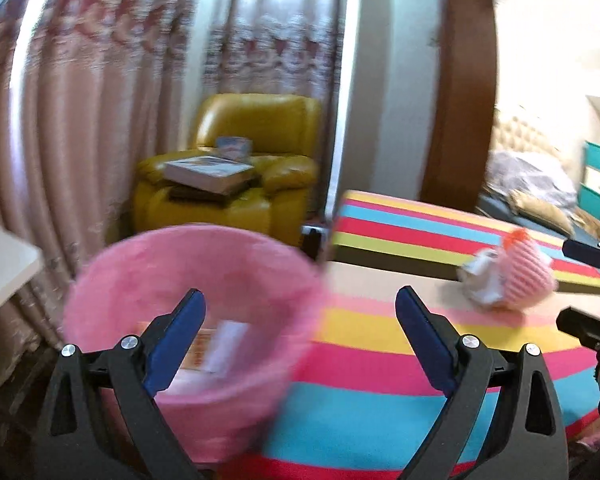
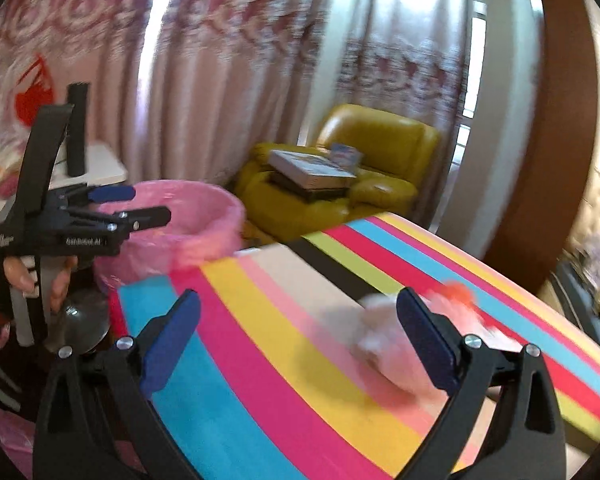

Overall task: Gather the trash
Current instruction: 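Move both tools back over the table toward the remaining trash, then grasp the pink foam fruit net with the right tool while the left tool grasps the white plastic bag, then carry foam net and white bag over the wastebasket and open both tools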

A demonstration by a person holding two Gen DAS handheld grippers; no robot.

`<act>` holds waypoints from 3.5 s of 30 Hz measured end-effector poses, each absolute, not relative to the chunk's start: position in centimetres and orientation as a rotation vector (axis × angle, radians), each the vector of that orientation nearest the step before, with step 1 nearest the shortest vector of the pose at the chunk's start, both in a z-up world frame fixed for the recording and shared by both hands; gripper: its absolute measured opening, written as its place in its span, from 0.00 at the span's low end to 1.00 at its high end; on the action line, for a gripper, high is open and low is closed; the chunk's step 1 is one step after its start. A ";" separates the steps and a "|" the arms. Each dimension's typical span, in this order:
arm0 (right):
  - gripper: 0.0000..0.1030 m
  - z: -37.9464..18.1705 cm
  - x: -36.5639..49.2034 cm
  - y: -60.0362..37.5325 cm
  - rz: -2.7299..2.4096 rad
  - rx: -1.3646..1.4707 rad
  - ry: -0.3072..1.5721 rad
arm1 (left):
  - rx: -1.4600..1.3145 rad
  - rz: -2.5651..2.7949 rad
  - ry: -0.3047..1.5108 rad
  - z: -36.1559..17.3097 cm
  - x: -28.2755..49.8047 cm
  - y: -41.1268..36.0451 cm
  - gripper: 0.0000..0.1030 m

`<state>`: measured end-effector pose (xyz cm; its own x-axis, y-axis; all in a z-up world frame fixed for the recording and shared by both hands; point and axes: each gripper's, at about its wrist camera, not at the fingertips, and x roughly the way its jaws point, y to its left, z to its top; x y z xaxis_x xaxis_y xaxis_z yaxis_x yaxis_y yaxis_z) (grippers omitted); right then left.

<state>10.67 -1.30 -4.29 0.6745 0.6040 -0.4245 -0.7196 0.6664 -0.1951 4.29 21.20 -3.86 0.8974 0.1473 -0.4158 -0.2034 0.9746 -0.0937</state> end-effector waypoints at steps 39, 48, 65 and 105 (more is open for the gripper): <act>0.36 -8.2 18.5 -9.0 0.549 -0.107 0.575 | 0.026 0.015 0.483 -7.0 11.6 10.4 0.87; 0.36 -7.0 15.5 -15.0 0.442 -0.092 0.469 | 0.042 0.026 0.531 -7.3 12.2 10.2 0.87; 0.36 -6.8 15.3 -18.2 0.440 0.012 0.438 | 0.012 -0.085 0.753 -6.8 19.8 4.5 0.87; 0.37 -7.4 10.8 -12.8 0.582 -0.221 0.429 | -0.032 -0.061 0.480 -5.2 7.1 7.7 0.51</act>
<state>10.78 -12.83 -7.37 0.7504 0.4832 -0.4510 -0.5737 0.8150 -0.0814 7.09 7.70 -5.22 0.8850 -0.0663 -0.4608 0.0510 0.9977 -0.0454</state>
